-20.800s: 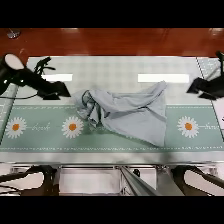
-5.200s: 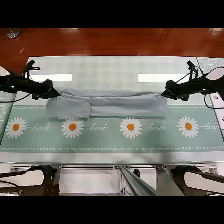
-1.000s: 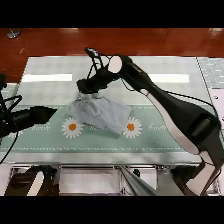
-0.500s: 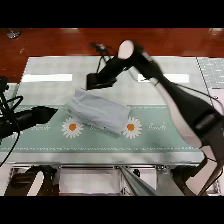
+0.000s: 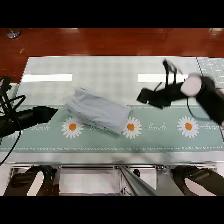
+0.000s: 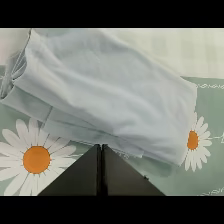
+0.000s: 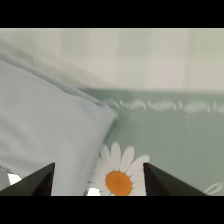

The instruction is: Fold the shirts.

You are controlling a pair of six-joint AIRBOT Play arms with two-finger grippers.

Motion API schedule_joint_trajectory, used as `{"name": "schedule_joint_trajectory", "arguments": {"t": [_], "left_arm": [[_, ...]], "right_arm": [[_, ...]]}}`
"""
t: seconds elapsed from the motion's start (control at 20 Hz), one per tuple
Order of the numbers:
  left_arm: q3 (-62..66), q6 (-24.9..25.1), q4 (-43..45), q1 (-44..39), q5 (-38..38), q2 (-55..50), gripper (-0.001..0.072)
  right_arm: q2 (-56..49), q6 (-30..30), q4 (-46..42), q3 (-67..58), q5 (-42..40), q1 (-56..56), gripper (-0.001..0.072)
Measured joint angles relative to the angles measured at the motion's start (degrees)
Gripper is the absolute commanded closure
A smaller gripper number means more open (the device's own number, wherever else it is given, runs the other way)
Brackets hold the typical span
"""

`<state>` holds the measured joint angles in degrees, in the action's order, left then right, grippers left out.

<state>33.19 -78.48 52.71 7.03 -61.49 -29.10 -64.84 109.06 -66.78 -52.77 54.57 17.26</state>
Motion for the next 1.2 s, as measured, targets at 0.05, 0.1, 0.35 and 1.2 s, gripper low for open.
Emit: {"name": "schedule_joint_trajectory", "arguments": {"t": [0.05,0.1,0.35,1.2], "left_arm": [[0.0,0.02,0.04,-0.09,0.0,-0.57,0.0684],[0.0,0.15,0.02,-0.26,0.02,-1.29,0.0684],[0.0,0.66,-0.13,-2.45,1.25,-5.14,0.0684],[0.0,0.68,-0.22,-7.74,5.57,-10.6,0.0684]], "right_arm": [[1.73,0.24,3.76,6.1,-4.24,0.35,0.0083],[2.56,-0.39,8.13,11.13,-7.74,1.11,0.0083],[-4.46,-6.54,20.87,17.16,-15.45,4.52,0.0083],[-25.75,-18.88,19.69,-34.6,9.2,6.88,0.0685]]}}
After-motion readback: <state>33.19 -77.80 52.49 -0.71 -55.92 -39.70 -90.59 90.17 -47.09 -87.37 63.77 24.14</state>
